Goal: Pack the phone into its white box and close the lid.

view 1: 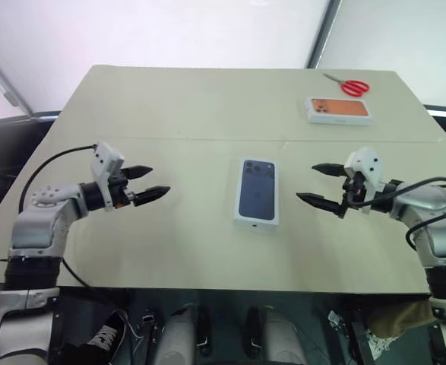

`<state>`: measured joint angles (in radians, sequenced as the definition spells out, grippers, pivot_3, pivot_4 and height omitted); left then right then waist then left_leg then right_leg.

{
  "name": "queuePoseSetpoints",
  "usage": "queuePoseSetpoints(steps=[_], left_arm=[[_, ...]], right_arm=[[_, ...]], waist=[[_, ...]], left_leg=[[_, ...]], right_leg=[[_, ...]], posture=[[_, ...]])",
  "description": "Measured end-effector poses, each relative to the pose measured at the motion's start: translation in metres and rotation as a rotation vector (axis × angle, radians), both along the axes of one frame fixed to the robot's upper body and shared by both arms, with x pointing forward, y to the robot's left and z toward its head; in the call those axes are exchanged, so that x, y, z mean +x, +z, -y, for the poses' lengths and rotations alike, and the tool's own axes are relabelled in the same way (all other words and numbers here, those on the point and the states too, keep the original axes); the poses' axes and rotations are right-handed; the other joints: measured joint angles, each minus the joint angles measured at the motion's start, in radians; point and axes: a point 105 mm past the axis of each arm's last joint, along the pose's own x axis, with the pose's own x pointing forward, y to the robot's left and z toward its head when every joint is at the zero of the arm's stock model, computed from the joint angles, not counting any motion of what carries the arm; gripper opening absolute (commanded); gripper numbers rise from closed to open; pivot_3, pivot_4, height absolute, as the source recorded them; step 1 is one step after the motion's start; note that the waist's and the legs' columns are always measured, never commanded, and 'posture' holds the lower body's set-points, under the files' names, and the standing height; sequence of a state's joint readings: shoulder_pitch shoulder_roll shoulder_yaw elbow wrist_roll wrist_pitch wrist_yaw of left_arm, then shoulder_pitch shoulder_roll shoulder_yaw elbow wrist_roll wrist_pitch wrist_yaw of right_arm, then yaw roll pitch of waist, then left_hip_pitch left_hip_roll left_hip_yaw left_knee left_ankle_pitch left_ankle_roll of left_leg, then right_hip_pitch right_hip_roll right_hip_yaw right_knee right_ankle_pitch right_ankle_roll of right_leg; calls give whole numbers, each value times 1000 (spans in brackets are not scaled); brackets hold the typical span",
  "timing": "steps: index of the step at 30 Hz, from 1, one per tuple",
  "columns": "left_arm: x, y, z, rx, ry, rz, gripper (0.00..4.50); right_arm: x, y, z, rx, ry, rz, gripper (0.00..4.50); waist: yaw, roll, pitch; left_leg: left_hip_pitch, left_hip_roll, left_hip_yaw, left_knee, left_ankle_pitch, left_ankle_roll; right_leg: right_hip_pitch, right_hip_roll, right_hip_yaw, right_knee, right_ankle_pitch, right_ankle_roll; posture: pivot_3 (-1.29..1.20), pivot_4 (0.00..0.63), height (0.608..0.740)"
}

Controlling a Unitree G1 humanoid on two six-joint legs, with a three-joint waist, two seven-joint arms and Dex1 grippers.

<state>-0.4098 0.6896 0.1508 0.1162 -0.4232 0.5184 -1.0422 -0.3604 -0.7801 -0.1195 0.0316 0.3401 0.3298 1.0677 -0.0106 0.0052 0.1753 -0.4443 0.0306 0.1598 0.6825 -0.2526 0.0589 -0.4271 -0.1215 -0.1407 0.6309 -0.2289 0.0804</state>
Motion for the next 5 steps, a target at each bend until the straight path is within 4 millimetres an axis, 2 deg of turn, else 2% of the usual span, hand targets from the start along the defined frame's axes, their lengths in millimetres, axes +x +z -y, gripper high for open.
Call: queuePoseSetpoints(steps=[5], left_arm=[[-8, -7, -22, 25, 70, -20, 4500]], right_arm=[[-2, 1, 6, -20, 6, 18, 4445]], waist=[[-3, 0, 0]], left_leg=[[0, 0, 0, 0, 0, 0]], right_leg=[[-1, 0, 0, 0, 0, 0]], posture=[[0, 150, 738]])
